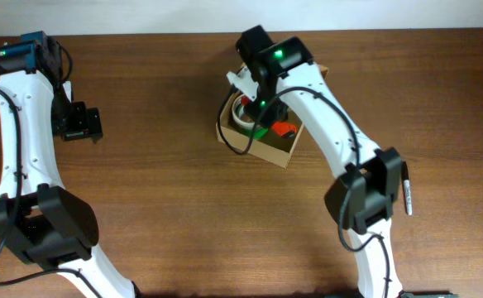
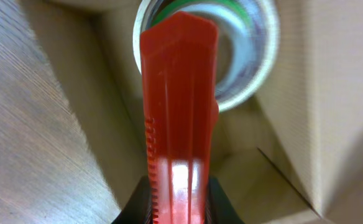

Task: Pack container
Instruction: 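Carry the orange cutter into the box and lower it beside the tapes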

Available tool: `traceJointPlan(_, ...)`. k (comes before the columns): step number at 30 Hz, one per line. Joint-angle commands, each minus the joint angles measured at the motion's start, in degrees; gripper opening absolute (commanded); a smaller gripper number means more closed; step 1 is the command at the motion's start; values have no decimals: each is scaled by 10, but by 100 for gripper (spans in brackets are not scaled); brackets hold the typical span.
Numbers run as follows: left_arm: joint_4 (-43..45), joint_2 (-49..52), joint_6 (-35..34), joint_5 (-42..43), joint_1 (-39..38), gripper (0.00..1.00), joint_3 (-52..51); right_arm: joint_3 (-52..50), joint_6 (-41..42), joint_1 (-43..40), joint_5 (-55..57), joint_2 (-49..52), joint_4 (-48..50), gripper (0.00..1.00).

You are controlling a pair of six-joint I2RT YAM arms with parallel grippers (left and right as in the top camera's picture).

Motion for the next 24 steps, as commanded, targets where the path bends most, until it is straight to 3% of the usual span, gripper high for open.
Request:
traceJointPlan(1,0,-2,9,-6,4,100,-3,2,-28,4,-27,19,4,6)
traceJointPlan(24,0,-2,9,-6,4,100,-3,-44,-42,9,-99,29,22,6)
